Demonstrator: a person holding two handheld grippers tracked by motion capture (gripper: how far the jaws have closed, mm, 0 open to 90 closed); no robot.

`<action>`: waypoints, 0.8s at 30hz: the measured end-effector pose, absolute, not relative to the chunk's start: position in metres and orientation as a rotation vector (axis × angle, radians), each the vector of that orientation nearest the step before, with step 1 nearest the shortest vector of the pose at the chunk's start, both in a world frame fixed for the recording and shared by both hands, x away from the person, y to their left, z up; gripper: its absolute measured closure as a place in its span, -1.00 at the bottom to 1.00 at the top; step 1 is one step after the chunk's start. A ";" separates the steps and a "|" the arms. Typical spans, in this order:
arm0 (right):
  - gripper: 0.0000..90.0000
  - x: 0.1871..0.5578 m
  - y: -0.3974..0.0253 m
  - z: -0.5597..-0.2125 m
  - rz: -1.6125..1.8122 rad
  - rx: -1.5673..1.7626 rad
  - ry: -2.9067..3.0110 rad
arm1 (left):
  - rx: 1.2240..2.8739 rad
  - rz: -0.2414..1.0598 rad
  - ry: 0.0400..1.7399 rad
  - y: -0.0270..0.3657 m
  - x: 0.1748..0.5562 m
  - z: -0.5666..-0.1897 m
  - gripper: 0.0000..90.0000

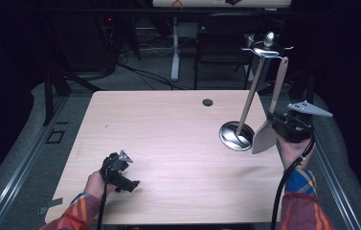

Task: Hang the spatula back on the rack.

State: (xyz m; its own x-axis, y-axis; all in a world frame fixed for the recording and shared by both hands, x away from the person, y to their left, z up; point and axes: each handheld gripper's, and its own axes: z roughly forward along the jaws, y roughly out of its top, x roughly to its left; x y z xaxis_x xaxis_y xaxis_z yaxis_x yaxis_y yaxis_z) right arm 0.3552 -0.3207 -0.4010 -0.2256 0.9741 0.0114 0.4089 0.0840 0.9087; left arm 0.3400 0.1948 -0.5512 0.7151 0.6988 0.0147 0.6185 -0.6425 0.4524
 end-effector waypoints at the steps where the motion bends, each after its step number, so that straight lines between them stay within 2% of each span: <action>1: 0.75 0.357 -0.320 -0.401 1.109 1.379 1.718 | 2.504 0.261 1.016 0.195 0.340 -0.551 -0.94; 20: 0.72 0.363 -0.319 -0.399 1.072 1.388 1.738 | 2.514 0.260 1.018 0.194 0.340 -0.553 -0.94; 24: 0.61 0.366 -0.319 -0.400 1.074 1.393 1.754 | 2.512 0.259 1.026 0.195 0.341 -0.553 -0.94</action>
